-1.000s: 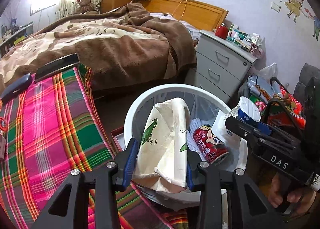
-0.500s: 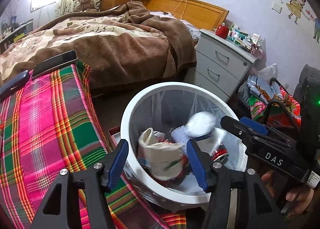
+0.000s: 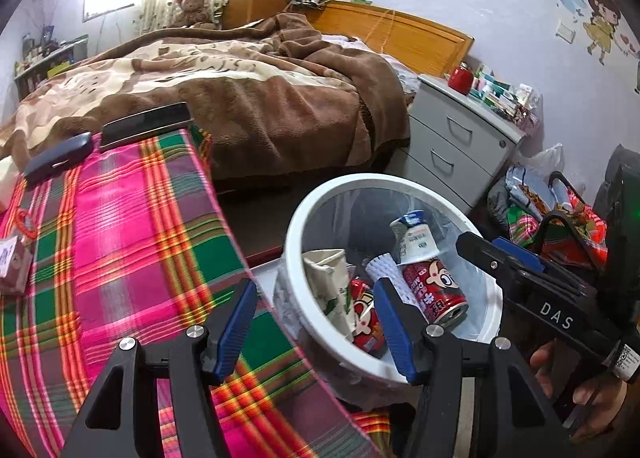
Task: Collect trash
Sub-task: 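Open both tools to drop the paper bag and yogurt cup into the bin, then move both tools back over the remaining trash on the cloth, then grasp the purple-printed juice carton with the left tool while the right tool grasps the clear red-lidded cup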
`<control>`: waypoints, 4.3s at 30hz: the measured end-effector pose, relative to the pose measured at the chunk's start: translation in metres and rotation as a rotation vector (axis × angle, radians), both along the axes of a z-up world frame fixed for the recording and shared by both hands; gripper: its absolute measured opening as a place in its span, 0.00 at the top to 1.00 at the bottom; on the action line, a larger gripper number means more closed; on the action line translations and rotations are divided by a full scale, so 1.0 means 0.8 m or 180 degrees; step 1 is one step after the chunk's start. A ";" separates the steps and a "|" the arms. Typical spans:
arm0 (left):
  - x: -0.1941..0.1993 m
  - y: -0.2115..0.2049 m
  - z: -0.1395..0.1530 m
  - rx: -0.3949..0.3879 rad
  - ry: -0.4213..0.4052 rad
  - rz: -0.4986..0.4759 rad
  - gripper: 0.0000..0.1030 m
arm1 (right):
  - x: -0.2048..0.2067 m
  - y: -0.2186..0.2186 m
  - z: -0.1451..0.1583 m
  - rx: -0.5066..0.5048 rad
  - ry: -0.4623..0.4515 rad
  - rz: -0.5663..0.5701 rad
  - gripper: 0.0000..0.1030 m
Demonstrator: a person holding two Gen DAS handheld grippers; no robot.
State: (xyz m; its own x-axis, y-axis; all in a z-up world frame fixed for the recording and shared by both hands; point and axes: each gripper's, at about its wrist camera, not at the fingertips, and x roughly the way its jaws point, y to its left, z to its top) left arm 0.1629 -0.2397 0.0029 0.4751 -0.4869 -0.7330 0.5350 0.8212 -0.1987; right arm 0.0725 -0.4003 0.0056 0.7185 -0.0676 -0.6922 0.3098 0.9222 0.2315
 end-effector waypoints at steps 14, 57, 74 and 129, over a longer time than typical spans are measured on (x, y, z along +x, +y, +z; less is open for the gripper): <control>-0.008 0.080 0.016 -0.0021 -0.0138 0.0380 0.41 | 0.010 0.050 0.008 -0.0026 -0.0118 0.0229 0.34; 0.116 0.312 -0.039 0.0321 -0.0045 0.1660 0.41 | 0.162 0.250 0.010 -0.0102 -0.0114 0.1554 0.34; 0.145 0.392 -0.059 0.0406 0.0166 0.2003 0.41 | 0.218 0.317 -0.005 -0.0030 0.0093 0.1904 0.34; 0.195 0.377 -0.044 0.0074 0.0197 0.1912 0.33 | 0.250 0.304 -0.028 0.0372 0.0053 0.1927 0.94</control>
